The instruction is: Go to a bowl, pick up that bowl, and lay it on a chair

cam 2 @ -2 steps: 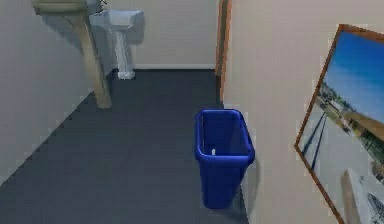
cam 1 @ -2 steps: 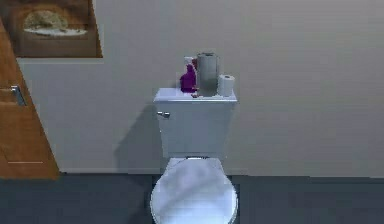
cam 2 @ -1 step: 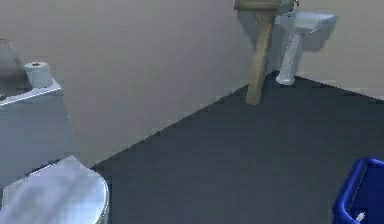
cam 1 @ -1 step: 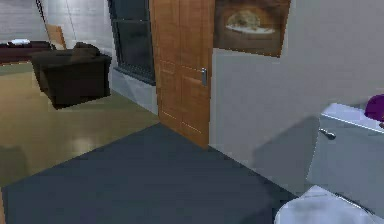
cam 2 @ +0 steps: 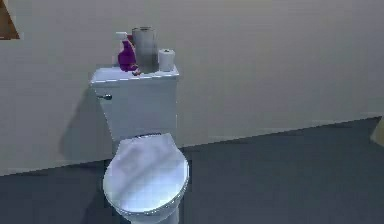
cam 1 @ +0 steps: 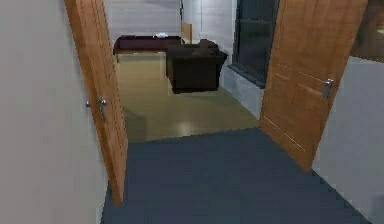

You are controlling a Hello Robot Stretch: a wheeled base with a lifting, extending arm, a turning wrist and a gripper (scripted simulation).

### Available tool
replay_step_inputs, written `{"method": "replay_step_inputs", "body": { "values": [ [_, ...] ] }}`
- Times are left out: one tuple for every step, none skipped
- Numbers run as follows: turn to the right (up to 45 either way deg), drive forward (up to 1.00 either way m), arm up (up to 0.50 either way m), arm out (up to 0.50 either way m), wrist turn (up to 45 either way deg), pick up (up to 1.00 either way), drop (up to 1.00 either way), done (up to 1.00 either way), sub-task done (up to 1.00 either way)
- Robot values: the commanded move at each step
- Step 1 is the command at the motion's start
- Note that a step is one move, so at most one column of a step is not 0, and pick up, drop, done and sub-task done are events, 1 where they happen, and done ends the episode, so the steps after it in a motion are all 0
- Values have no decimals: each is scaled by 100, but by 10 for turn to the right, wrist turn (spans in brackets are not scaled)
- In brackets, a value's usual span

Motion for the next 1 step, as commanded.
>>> {"method": "replay_step_inputs", "body": {
  "values": [
    [0,100,0,0,0,0,0,0,0]
  ]
}}
